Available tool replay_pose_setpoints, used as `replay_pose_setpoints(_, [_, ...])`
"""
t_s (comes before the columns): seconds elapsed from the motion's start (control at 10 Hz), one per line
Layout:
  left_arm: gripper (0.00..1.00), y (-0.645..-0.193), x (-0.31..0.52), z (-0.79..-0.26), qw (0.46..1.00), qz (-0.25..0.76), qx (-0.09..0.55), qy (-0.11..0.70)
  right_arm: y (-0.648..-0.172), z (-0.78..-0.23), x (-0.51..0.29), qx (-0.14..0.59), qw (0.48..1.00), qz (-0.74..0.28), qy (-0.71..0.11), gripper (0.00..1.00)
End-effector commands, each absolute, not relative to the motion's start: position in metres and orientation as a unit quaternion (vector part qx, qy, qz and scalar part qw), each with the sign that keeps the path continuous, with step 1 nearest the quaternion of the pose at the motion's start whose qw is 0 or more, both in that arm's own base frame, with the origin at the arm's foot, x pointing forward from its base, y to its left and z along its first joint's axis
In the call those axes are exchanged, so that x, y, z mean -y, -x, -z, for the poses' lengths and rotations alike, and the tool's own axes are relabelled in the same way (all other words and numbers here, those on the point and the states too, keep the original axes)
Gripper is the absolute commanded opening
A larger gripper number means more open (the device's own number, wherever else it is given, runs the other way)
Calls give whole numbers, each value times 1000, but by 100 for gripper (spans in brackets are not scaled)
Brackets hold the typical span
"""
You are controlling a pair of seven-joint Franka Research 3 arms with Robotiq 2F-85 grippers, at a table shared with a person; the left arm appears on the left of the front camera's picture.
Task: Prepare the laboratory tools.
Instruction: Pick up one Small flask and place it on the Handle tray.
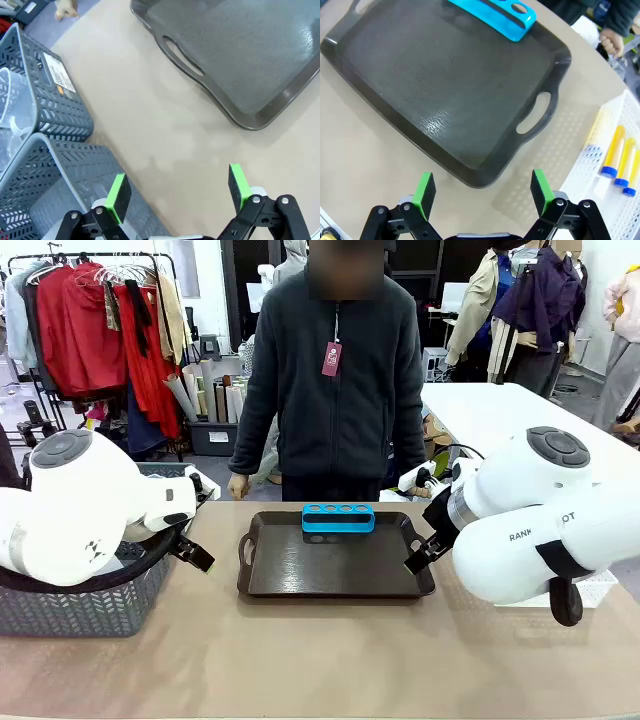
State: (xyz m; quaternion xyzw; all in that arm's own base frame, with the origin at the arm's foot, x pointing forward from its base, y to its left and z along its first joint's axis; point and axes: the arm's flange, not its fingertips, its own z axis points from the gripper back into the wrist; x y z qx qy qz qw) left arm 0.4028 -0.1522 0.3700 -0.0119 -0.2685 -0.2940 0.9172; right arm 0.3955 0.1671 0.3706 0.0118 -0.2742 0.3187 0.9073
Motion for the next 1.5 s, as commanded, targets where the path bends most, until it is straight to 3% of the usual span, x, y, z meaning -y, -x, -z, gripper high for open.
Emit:
replay_pose_setpoints(0.0, [100, -403, 152, -370, 917, 294, 269, 12, -396, -371, -167, 274, 907, -319, -12, 100])
replay_pose_setpoints(1.4, [100, -403, 152, -370, 917, 294, 269, 12, -396, -371, -167, 274, 907, -319, -12, 100])
